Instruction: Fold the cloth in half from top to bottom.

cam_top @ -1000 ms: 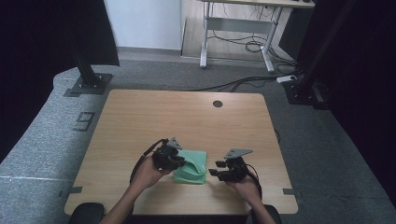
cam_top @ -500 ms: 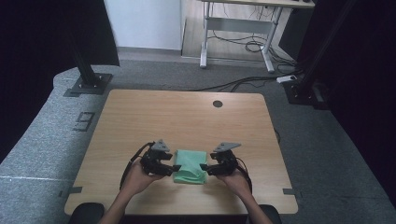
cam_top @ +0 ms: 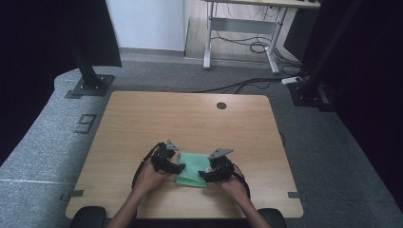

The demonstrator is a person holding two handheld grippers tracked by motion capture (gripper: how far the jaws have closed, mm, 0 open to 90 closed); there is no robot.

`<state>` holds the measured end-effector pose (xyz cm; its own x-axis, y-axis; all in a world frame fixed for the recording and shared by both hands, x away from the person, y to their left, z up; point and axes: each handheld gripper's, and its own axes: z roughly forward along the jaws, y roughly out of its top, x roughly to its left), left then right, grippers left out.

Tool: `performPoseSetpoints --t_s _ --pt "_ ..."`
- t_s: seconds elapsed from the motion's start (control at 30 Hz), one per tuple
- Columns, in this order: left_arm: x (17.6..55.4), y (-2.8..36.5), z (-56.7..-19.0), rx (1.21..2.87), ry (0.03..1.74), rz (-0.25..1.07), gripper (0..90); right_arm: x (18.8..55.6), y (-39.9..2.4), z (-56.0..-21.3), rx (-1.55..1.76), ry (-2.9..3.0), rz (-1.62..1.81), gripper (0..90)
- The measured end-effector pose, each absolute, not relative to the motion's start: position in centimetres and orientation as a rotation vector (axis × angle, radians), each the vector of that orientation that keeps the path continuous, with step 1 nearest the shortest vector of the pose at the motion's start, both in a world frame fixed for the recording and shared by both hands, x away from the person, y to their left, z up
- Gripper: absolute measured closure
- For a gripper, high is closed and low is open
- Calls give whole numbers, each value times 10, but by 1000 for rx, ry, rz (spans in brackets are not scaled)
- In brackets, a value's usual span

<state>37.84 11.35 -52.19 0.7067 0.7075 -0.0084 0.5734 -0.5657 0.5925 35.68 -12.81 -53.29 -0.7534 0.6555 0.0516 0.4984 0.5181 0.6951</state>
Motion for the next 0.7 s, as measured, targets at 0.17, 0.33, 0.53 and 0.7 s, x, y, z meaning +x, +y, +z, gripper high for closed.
performPoseSetpoints --t_s 0.17,0.33,0.53,0.7 --pt "374 110 -527 2359 971 334 205 344 -139 -535 953 2551 1034 282" --pt "374 115 -530 2324 991 309 204 336 -150 -534 954 2560 1012 284" --pt "376 118 -518 2276 968 282 182 337 -152 -521 974 2513 1092 283" --pt "390 119 -515 2222 996 331 182 349 -139 -518 975 2507 1106 264"
